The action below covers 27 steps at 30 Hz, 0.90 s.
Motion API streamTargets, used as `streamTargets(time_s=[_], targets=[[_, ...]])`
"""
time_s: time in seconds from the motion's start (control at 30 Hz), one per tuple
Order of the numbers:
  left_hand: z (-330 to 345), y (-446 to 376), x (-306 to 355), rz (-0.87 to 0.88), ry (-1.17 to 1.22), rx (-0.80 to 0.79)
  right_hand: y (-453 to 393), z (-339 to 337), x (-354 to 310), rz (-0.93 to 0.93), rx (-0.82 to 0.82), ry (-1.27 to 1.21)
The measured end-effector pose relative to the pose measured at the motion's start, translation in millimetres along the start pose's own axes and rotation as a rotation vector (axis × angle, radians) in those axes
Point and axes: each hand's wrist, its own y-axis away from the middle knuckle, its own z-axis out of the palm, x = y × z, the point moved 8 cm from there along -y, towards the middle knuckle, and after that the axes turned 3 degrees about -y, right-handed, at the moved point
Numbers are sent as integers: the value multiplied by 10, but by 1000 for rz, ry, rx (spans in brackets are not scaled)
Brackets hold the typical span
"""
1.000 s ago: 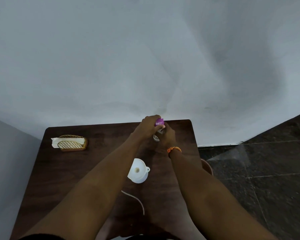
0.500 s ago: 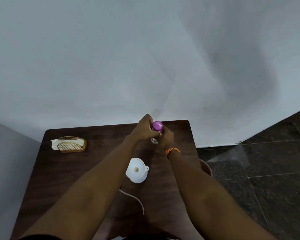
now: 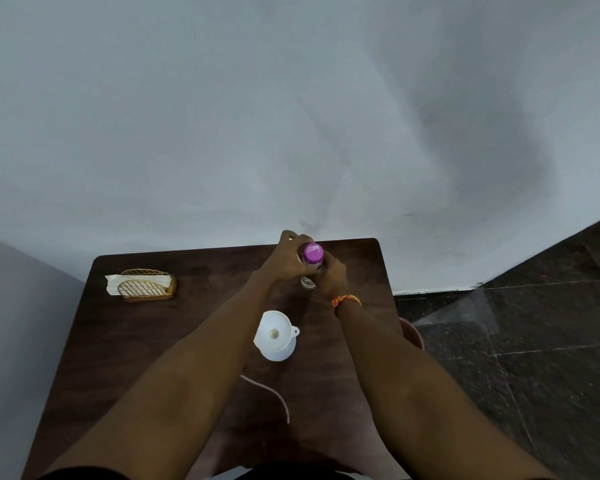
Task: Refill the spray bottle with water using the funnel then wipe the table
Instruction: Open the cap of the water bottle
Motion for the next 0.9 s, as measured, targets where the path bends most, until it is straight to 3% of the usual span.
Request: streamTargets(time_s=[0.13, 0.27, 0.43, 0.6, 0.73, 0.9], targets=[[-32, 52, -64, -24, 42, 59, 8, 12, 6, 12, 0, 7], [6, 53, 22, 68, 57, -12, 32, 6, -18, 10, 2, 13], [-38, 81, -35, 10, 69, 84, 38, 2, -24, 8, -12, 12], [10, 54, 62, 117, 40, 3, 27, 0, -12, -7, 8, 41], [-69, 74, 37, 51, 60, 88, 17, 7, -10, -10, -16, 53], [-17, 74, 148, 135, 42, -27, 34, 12, -24, -52, -24, 98]])
